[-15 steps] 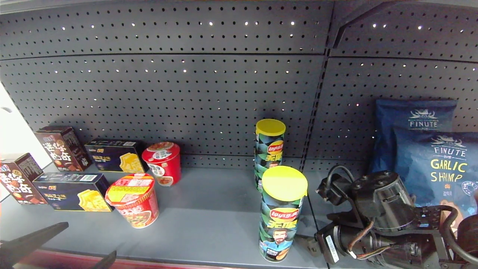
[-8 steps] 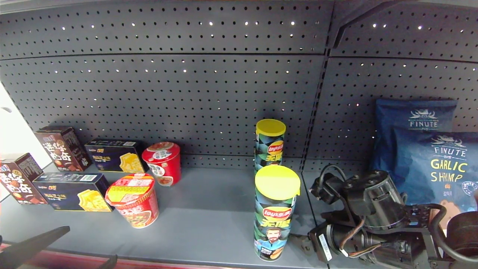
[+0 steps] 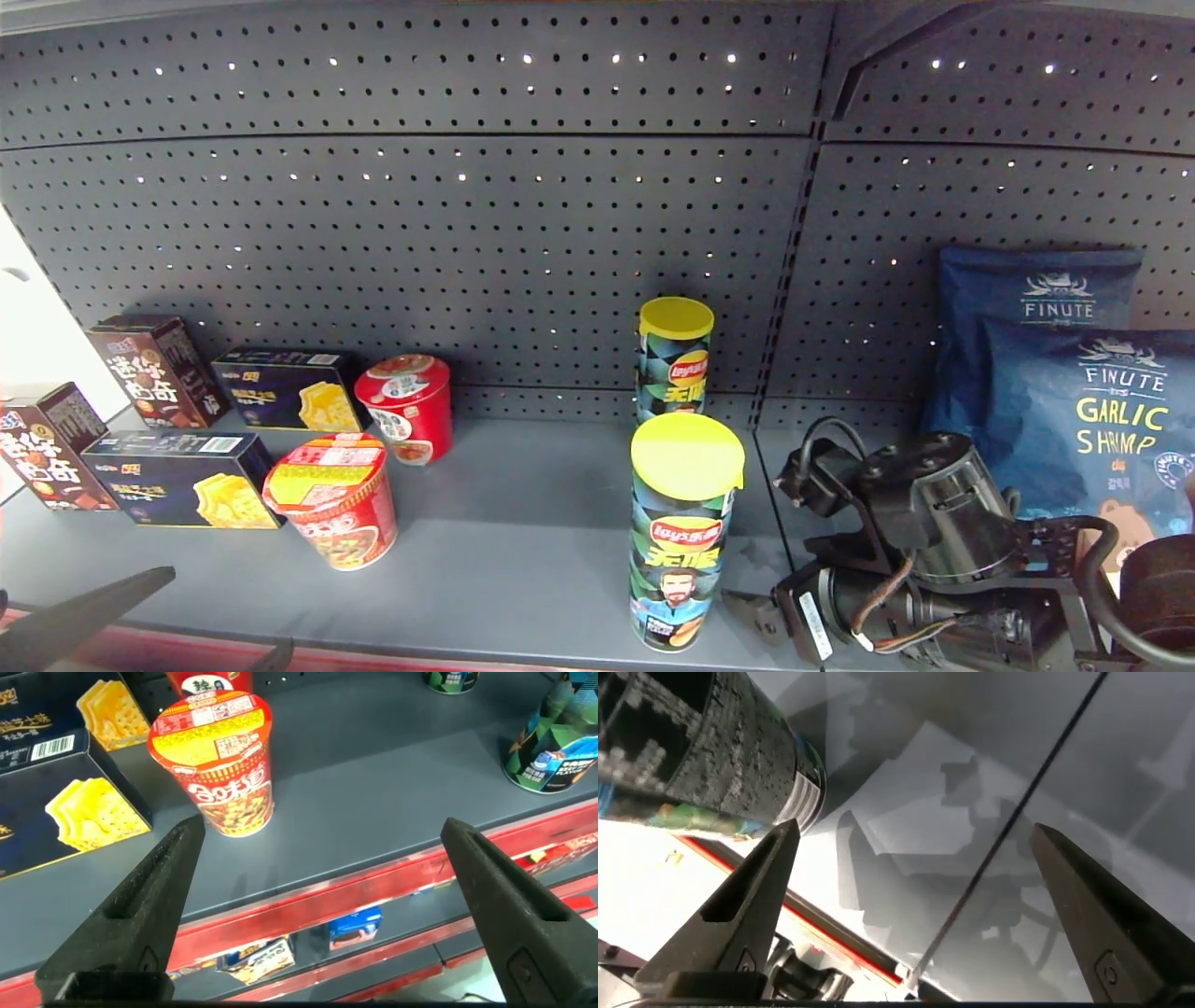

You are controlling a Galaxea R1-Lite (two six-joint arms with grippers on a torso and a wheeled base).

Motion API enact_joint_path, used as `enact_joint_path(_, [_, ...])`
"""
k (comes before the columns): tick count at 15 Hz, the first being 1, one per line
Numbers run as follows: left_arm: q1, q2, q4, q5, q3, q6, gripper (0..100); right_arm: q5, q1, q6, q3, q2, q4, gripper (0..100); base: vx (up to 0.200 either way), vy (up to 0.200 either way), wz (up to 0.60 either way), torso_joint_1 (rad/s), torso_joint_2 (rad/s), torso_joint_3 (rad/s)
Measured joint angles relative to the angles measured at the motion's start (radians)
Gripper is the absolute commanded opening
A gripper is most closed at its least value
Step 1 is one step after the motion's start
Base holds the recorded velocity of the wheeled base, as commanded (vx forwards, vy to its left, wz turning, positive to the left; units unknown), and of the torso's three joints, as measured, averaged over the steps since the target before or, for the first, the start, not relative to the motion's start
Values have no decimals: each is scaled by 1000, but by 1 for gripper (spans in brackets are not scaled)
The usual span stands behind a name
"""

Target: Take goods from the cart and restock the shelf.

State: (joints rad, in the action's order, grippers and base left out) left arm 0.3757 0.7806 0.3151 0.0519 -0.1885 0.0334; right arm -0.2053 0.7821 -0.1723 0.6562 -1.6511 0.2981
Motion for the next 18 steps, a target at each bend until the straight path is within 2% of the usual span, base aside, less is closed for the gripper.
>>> enact_joint_path(7, [0,-10,9,2,-7,1,100,-13,-61,-24,-101,217,-7,100,0,0,0,0,0,0])
enact_joint_path(9, [-1,-38,3,25,-29,2,100,-41,-110,-24,-107,318,-21,100,0,0,0,0,0,0])
enact_joint_path(11, [-3,-73,0,87,-38,3,100,-52,-190,-25,-109,414,-52,100,0,0,0,0,0,0])
enact_joint_path(14, [-3,-153,-2,244,-16,2,100,-64,-316,-25,-112,572,-123,100,0,0,0,0,0,0])
enact_joint_path(15, [-2,-182,-3,293,-7,4,100,-92,-340,-25,-115,630,-160,100,0,0,0,0,0,0])
enact_joint_path(18, [-3,-280,-43,488,19,9,100,-257,-375,-24,-171,836,-244,100,0,0,0,0,0,0])
